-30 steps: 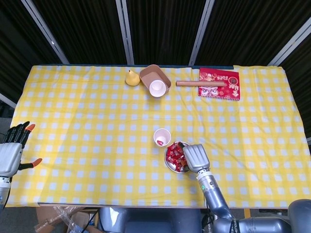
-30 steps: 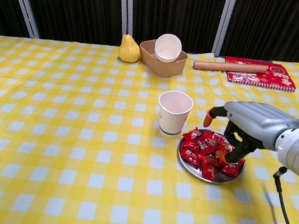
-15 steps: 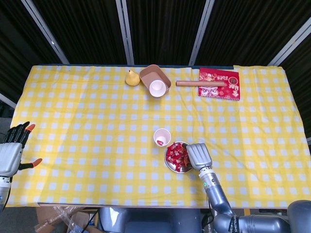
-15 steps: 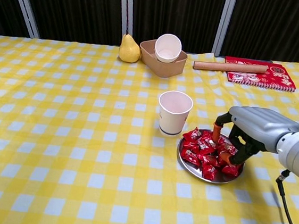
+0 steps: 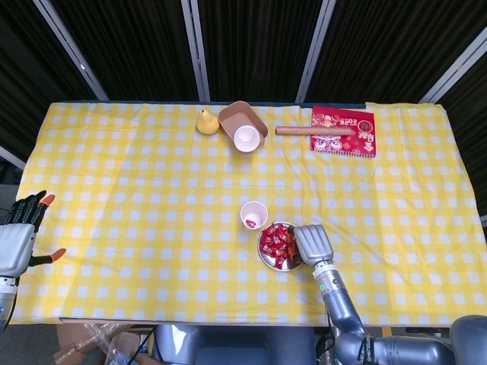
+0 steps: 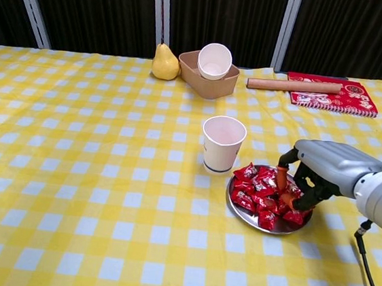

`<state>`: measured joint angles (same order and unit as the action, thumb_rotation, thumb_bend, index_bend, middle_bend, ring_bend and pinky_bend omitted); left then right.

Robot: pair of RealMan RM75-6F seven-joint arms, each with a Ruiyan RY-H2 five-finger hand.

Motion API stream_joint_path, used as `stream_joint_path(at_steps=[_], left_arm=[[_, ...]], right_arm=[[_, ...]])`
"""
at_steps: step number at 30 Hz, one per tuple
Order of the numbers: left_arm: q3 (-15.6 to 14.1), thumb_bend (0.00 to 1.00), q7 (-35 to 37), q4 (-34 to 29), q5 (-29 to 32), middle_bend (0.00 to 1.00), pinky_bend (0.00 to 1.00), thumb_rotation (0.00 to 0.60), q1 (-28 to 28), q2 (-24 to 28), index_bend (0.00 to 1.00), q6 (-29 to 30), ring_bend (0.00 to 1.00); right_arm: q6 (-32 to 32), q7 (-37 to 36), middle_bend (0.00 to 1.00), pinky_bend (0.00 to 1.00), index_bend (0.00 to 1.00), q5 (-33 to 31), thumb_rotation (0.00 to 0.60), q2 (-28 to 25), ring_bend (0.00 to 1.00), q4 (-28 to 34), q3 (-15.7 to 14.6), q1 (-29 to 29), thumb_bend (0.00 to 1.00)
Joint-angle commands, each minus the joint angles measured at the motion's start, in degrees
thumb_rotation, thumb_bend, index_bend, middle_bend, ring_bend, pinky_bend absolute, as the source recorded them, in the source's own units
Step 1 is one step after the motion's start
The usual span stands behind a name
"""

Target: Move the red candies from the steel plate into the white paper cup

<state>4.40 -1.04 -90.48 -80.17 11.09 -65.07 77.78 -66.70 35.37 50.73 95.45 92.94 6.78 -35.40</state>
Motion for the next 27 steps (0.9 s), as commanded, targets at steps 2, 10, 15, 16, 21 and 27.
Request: stream_joint_path(at_steps=[2, 10, 15, 16, 21, 27], left_arm=[[0.03, 0.0, 0.03, 0.0, 0.05, 0.0, 0.0, 0.6, 0.0, -0.01, 0.0, 0.0, 0.0], [0.0, 0.0, 0.17, 0.0, -0.01, 0.0, 0.0, 0.6, -0.01, 0.05, 0.0, 0.0, 0.0], [0.0, 0.0, 0.26, -0.02, -0.04, 0.0, 0.0, 0.6, -0.01, 0.07, 0.0, 0.0, 0.0], [-0.01, 0.0, 0.26, -0.02, -0.05, 0.0, 0.0, 0.6, -0.01, 0.07, 0.0, 0.01, 0.0], [-0.05, 0.0, 0.18, -0.06, -0.04, 0.0, 0.0, 0.6, 0.0, 0.09, 0.0, -0.06, 0.0], [-0.05, 0.0, 0.12, -0.05, -0.08, 0.0, 0.0, 0.6, 0.03, 0.06, 0.0, -0.06, 0.0]], right_arm=[[0.1, -0.11, 0.85, 0.95, 0.6, 0.09, 0.6, 0.14, 0.92, -0.08, 0.01, 0.1, 0.56], [0.09, -0.25, 0.85, 0.95, 0.62, 0.31, 0.6, -0.04, 0.92, 0.46, 0.06, 0.43, 0.59], [-0.45, -0.66, 0.85, 0.95, 0.63, 1.4, 0.6, -1.0, 0.92, 2.31, 0.4, 0.64, 0.59], [-0.6, -0.68, 0.85, 0.95, 0.63, 1.66, 0.6, -1.2, 0.92, 2.68, 0.49, 0.65, 0.59], [-2.36, -1.25, 0.85, 0.95, 0.63, 4.37, 0.6, -3.11, 0.92, 6.54, 2.28, 0.43, 0.59], [-3.65, -0.79, 0.86, 0.95, 0.64, 6.68, 0.6, -4.99, 0.92, 10.94, 5.55, -1.0, 0.59]])
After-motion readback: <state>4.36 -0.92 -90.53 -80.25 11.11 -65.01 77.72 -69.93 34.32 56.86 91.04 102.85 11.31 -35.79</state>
